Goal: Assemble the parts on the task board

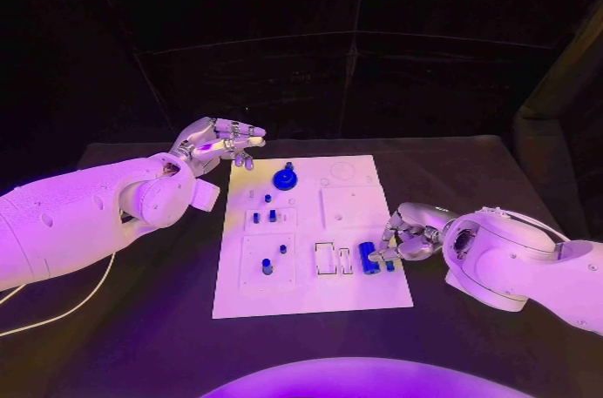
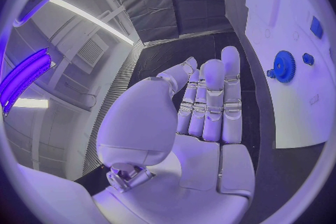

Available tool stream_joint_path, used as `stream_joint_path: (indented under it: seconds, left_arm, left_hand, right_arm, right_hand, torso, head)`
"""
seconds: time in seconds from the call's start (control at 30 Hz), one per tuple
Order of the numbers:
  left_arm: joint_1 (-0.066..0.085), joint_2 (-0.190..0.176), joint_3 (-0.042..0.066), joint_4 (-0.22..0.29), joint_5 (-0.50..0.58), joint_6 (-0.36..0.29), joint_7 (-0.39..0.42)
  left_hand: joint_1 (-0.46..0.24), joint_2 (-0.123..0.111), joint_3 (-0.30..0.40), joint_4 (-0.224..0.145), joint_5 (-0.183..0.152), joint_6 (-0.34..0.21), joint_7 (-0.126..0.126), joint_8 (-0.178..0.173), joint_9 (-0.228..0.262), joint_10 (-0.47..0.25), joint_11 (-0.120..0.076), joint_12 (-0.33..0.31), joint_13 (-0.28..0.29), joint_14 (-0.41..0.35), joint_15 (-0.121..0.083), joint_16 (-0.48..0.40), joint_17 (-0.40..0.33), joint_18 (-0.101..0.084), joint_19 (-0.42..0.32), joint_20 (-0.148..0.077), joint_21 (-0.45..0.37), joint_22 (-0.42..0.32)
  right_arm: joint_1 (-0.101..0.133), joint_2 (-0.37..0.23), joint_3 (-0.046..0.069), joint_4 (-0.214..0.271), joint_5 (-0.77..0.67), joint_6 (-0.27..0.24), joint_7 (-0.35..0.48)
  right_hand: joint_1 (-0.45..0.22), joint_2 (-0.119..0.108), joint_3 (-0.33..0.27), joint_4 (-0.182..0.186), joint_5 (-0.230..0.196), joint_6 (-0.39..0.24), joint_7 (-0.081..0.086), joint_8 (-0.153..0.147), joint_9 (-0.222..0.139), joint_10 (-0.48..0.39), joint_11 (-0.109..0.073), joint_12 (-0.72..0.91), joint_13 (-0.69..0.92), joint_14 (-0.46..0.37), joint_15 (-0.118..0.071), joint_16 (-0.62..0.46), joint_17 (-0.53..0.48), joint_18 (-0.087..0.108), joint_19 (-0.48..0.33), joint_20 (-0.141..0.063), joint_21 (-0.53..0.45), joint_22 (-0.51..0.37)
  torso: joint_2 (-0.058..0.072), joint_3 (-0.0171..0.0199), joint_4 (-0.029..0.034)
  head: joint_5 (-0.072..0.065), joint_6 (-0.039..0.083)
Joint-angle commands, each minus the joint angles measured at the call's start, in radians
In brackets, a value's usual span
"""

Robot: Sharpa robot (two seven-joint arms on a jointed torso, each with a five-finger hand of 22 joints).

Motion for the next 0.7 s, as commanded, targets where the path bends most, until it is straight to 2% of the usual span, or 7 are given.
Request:
stream_joint_path:
  seconds: [0.03, 0.27, 0.53, 0.7]
  left_arm:
    - [0.001, -0.001, 0.001, 0.000, 0.004, 0.009, 0.005]
    - [0.001, -0.001, 0.001, 0.000, 0.004, 0.011, 0.004]
    - [0.001, -0.003, 0.000, 0.001, 0.004, 0.012, 0.003]
    - [0.001, -0.005, 0.000, 0.003, 0.004, 0.012, 0.003]
  left_hand:
    - [0.002, 0.006, -0.007, 0.001, -0.001, -0.008, 0.001, 0.006, -0.001, -0.007, -0.002, 0.006, 0.002, -0.005, 0.001, -0.003, -0.001, 0.013, -0.003, 0.002, -0.007, -0.001]
    - [0.002, 0.006, -0.007, 0.001, -0.001, -0.008, 0.001, 0.006, -0.001, -0.007, -0.002, 0.006, 0.002, -0.005, 0.001, -0.003, -0.001, 0.013, -0.003, 0.002, -0.007, -0.001]
    - [0.002, 0.006, -0.007, 0.001, -0.001, -0.008, 0.001, 0.006, -0.001, -0.007, -0.002, 0.006, 0.002, -0.005, 0.001, -0.003, -0.001, 0.013, -0.003, 0.002, -0.007, -0.001]
    - [0.002, 0.006, -0.007, 0.001, -0.001, -0.008, 0.001, 0.006, -0.001, -0.007, -0.002, 0.006, 0.002, -0.005, 0.001, -0.003, -0.001, 0.013, -0.003, 0.002, -0.007, -0.001]
  right_arm:
    - [-0.002, 0.006, 0.000, 0.004, -0.034, 0.002, -0.010]
    - [-0.009, 0.032, 0.000, -0.008, -0.066, 0.001, -0.013]
    - [-0.020, 0.070, 0.000, -0.042, -0.090, 0.025, -0.027]
    - [-0.025, 0.088, 0.000, -0.058, -0.096, 0.039, -0.033]
  right_hand:
    - [0.006, 0.006, -0.009, -0.001, -0.005, -0.008, 0.000, 0.006, 0.002, 0.008, -0.002, 0.007, 0.028, 0.073, 0.004, 0.006, 0.068, -0.007, 0.017, 0.006, 0.006, 0.005]
    - [0.006, 0.005, -0.013, -0.001, -0.005, -0.011, 0.000, 0.009, 0.005, 0.012, -0.002, 0.015, 0.038, 0.073, 0.004, 0.008, 0.071, -0.007, 0.017, 0.006, 0.006, 0.006]
    - [0.000, 0.006, -0.019, 0.001, -0.004, -0.014, 0.001, 0.013, 0.008, 0.012, -0.001, 0.017, 0.042, 0.073, 0.005, 0.009, 0.074, -0.008, 0.018, 0.007, 0.008, 0.010]
    - [0.001, 0.017, -0.020, -0.001, 0.008, -0.017, 0.001, 0.018, 0.013, 0.012, -0.001, 0.020, 0.047, 0.073, 0.005, 0.011, 0.076, -0.008, 0.018, 0.007, 0.009, 0.011]
  torso:
    - [0.000, 0.0002, 0.0008]
    - [0.001, -0.0002, 0.0021]
    - [0.001, -0.0008, 0.0022]
    - [0.001, -0.0007, 0.0028]
  head:
    - [-0.001, -0.001]
    - [-0.001, -0.001]
    - [0.000, -0.004]
    - [0.005, -0.006]
